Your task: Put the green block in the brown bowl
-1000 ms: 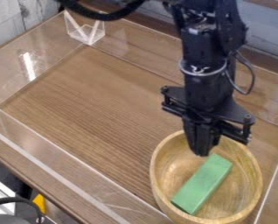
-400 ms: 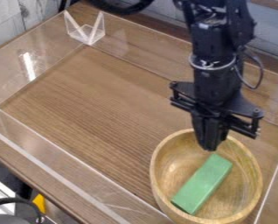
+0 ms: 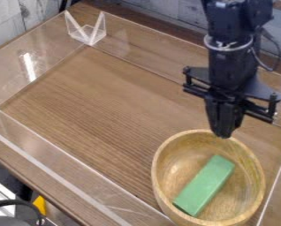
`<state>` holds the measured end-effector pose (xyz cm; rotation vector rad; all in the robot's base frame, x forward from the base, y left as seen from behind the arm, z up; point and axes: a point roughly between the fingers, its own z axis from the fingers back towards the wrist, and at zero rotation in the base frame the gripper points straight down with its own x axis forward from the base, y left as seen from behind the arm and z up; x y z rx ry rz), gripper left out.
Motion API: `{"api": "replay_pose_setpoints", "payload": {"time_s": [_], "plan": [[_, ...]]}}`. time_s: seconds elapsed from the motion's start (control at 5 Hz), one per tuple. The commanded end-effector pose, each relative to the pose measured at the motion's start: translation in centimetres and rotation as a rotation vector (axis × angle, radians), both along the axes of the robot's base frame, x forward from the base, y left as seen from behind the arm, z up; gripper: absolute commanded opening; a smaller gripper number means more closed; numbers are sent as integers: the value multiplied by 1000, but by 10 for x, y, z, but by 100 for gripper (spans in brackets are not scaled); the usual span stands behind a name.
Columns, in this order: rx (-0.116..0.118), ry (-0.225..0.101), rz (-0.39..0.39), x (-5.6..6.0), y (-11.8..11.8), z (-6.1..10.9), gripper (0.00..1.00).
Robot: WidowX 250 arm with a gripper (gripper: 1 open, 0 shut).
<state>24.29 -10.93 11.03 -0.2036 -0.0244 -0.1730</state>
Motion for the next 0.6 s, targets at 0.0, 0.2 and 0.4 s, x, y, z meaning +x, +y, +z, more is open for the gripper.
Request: {"api": "replay_pose_setpoints", "payload": {"time_s": [0.0, 0.2, 0.4], "plan": [[-11, -45, -59, 7, -2, -2, 0], [-9, -40, 10, 6, 3, 8, 100], [-4, -35, 78, 5, 10, 18, 100]]}}
